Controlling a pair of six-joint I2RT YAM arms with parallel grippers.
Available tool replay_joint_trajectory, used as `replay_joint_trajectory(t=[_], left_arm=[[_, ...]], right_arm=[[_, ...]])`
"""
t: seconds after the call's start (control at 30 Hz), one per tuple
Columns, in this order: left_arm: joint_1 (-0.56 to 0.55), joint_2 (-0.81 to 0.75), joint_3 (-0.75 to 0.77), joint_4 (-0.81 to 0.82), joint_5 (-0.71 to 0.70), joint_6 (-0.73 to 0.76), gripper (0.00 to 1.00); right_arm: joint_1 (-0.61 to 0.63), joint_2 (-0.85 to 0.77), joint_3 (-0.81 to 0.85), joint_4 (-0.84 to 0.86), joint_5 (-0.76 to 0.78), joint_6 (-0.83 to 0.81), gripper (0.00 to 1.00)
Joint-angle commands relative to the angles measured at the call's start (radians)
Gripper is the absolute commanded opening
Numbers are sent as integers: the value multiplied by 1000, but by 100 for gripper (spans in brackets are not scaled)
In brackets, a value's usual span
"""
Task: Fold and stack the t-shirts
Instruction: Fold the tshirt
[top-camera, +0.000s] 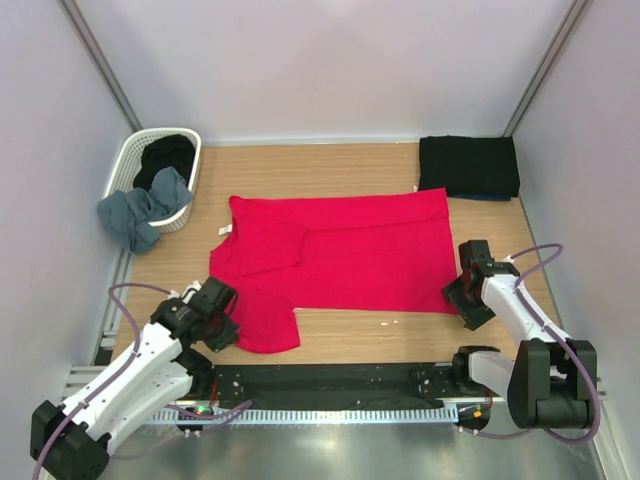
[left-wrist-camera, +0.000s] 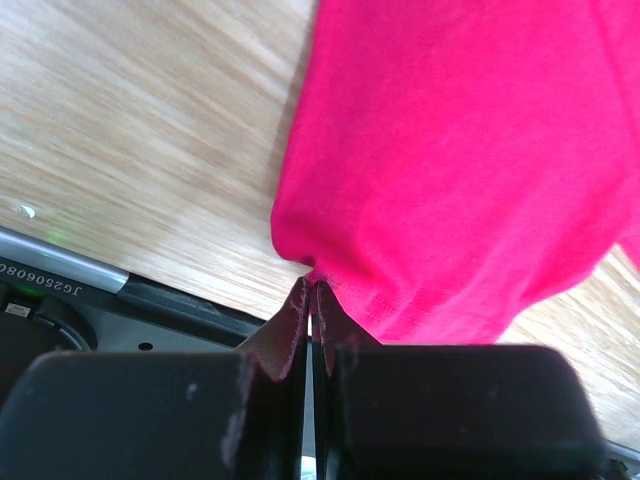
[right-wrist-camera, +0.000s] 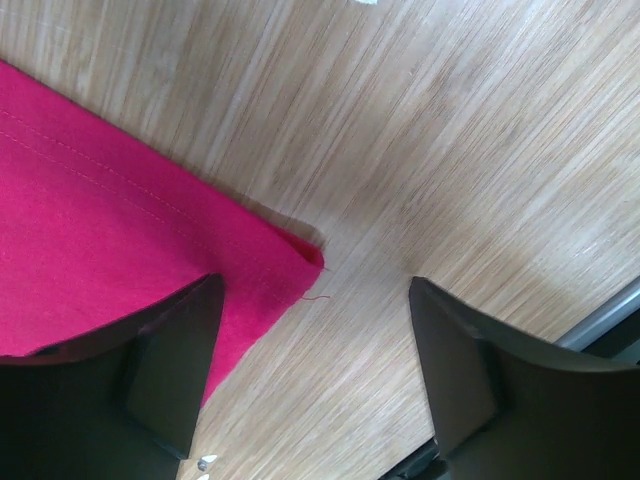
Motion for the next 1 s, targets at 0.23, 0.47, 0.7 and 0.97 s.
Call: replay_joint_trajectory(t=[0.23,0.47,0.7,0.97], left_arm=[[-3,-34,50,23,-71,24,0],[-3,-54,65,14,-77,41,0],[-3,-97,61,14,-82,34,0],[-3,-82,74,7,-93,30,0]], right_arm=[[-4,-13,43,-27,60,44,45],[-4,7,28,0,71,35,37],[-5,15,0,71,68,0,39],[-4,33,-9,70,63,10,31]])
